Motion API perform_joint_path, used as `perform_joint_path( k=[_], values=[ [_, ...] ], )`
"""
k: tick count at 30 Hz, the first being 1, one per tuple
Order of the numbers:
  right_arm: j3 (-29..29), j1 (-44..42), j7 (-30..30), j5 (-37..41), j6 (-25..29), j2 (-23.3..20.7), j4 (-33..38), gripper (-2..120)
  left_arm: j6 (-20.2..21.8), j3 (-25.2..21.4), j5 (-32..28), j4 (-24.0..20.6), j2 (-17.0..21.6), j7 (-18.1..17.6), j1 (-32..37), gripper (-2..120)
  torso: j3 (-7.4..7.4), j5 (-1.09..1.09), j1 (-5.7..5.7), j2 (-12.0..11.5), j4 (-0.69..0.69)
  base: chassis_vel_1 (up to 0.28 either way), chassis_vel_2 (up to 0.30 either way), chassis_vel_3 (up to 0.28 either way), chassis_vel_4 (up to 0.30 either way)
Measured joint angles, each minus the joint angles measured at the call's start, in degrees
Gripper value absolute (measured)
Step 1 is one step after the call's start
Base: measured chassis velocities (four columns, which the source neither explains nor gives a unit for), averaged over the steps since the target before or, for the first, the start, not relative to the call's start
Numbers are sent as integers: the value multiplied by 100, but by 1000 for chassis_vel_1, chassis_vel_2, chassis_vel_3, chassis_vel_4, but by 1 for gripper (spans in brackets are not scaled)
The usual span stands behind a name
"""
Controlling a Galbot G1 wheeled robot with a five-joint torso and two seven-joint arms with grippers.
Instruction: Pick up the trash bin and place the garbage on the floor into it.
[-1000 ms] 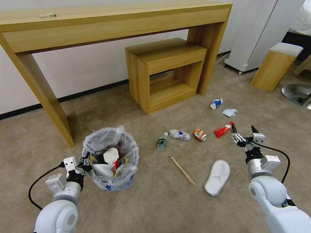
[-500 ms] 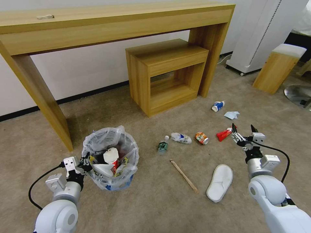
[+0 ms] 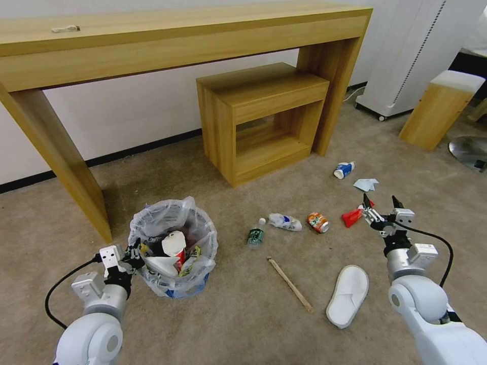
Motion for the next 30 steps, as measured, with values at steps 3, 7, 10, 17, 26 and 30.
perform_joint_path(
  k=[3,7,10,17,26,30],
  values=[
    [-9,10,-1,-2,0,8,-12,77,-2,0,0,11,1,0,-2,1,0,0,0,0,0,-19,10,13,-11],
    [-26,26,1,-23,8,24,-58,77,-6,0,-6,30,6,-2,-13,1,0,0,0,0,0,-44,17,35,-24],
    [-36,34,8,-49,50,35,-96,77,-6,0,-33,33,13,-30,-24,1,0,0,0,0,0,0,0,0,0],
    [-79,84,36,-88,68,29,-136,88,-3,9,-45,93,19,-51,-71,1,0,1,0,0,0,0,0,0,0],
    [-82,20,135,228,-635,-129,35,100,-31,9,-36,256,49,-46,-147,1,0,0,0,0,0,0,0,0,0],
    [-25,-119,195,562,-1269,-225,175,100,-60,20,-28,338,50,-30,-178,1,0,1,0,0,0,0,0,0,0]
  ],
)
